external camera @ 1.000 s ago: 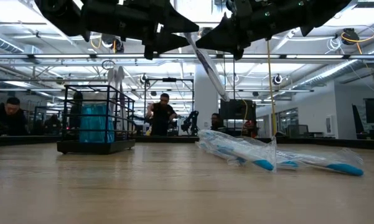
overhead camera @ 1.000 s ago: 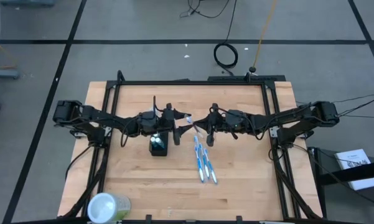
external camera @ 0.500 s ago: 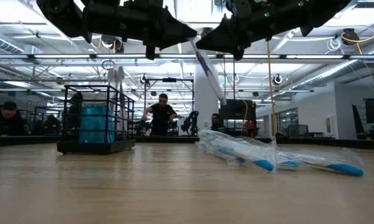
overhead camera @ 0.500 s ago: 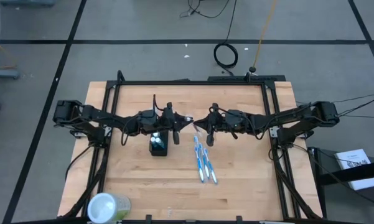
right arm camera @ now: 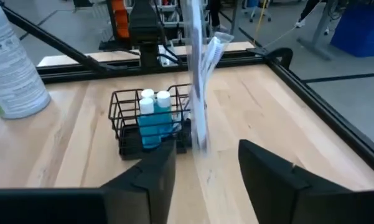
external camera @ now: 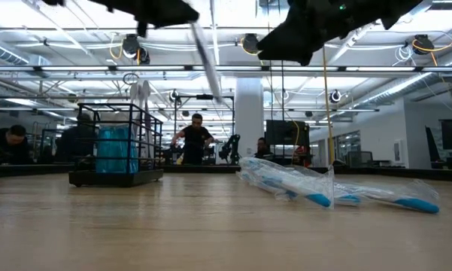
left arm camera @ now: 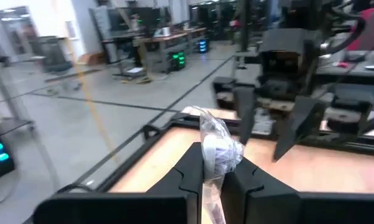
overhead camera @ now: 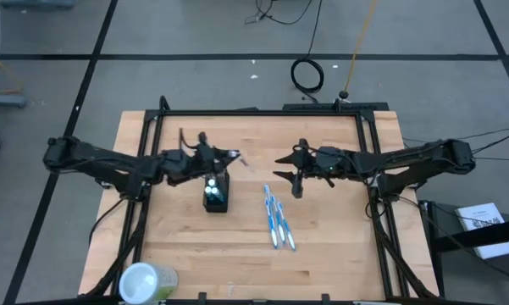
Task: Pick & Place toothbrushing station
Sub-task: Put the purple toothbrush into the top compartment of the mesh organizer
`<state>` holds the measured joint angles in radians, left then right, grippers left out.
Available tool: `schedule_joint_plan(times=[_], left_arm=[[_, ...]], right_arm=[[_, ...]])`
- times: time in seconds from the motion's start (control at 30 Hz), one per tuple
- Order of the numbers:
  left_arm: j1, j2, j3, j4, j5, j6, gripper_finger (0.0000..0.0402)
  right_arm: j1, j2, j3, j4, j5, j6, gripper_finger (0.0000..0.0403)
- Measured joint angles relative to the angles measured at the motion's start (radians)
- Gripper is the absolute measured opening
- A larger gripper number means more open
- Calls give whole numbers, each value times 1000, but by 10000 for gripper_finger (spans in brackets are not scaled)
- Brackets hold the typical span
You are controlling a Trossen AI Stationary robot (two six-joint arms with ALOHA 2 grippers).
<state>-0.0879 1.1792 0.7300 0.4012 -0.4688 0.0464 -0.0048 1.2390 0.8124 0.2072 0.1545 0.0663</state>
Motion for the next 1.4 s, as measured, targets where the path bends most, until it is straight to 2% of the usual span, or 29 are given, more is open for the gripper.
schedule_joint_plan(times=[0.2, 0.43, 0.5, 0.8, 0.93, 1.13, 1.4], left_arm=[[-99, -135, 0, -233, -215, -33, 23], [-203, -204, 0, -430, -448, -104, 28], [-218, -219, 0, -474, -486, -143, 30], [-213, -221, 0, -610, -501, -310, 25], [-208, -170, 0, -617, -498, -360, 33], [-196, -73, 0, -618, -474, -431, 24], [-181, 21, 0, -617, -471, -545, 40]], right_arm=[[0, -84, -4, -120, 14, 29, 181], [0, -122, -92, -48, 83, 37, 167], [0, -123, -107, -25, 83, 43, 165], [0, -131, -114, 19, 81, 40, 165], [0, -130, -114, 20, 80, 38, 166], [0, -131, -114, 21, 80, 43, 164], [0, -130, -114, 21, 79, 45, 166]])
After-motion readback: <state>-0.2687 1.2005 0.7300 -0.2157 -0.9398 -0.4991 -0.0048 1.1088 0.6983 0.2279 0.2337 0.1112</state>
